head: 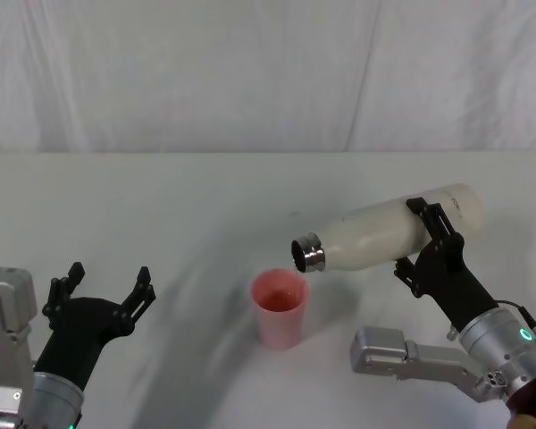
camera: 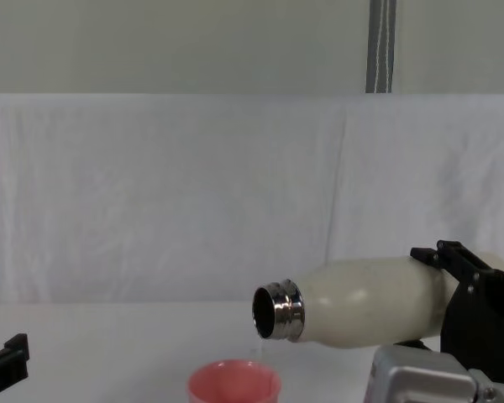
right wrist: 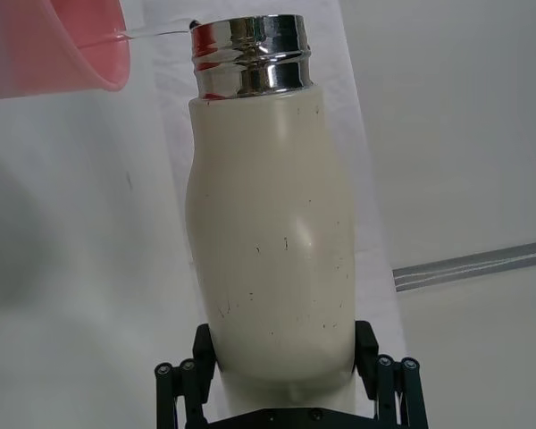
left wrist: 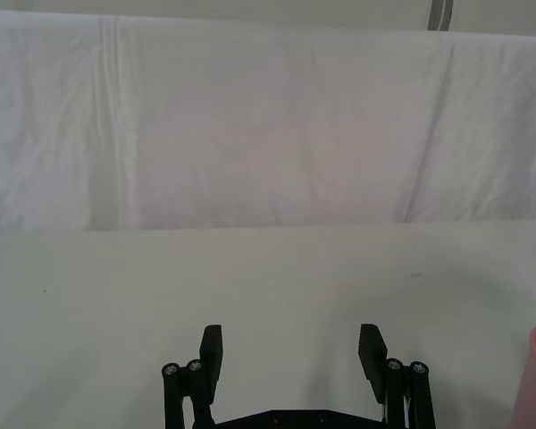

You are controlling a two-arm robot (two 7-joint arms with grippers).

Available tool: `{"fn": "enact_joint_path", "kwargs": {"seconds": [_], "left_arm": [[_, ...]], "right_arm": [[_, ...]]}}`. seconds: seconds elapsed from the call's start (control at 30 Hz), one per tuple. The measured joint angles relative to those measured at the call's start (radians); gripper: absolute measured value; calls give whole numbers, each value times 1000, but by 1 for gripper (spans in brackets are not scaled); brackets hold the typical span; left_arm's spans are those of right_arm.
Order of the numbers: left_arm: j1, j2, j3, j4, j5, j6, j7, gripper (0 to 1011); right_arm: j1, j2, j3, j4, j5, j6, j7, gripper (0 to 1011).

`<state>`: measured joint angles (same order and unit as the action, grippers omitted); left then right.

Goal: Grasp the thermos with one hand and pour water into the cup lid.

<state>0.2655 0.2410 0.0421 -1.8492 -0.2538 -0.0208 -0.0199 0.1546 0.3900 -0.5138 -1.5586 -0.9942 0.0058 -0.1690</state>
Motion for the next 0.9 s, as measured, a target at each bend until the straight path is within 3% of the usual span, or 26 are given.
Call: {"fn": "enact_joint_path", "kwargs": {"seconds": [0.9], "left_arm": [[0, 0, 0, 0, 0, 0, 0, 1001]], "right_arm": [[2, 0, -3, 0, -2, 0, 1, 961]]}}
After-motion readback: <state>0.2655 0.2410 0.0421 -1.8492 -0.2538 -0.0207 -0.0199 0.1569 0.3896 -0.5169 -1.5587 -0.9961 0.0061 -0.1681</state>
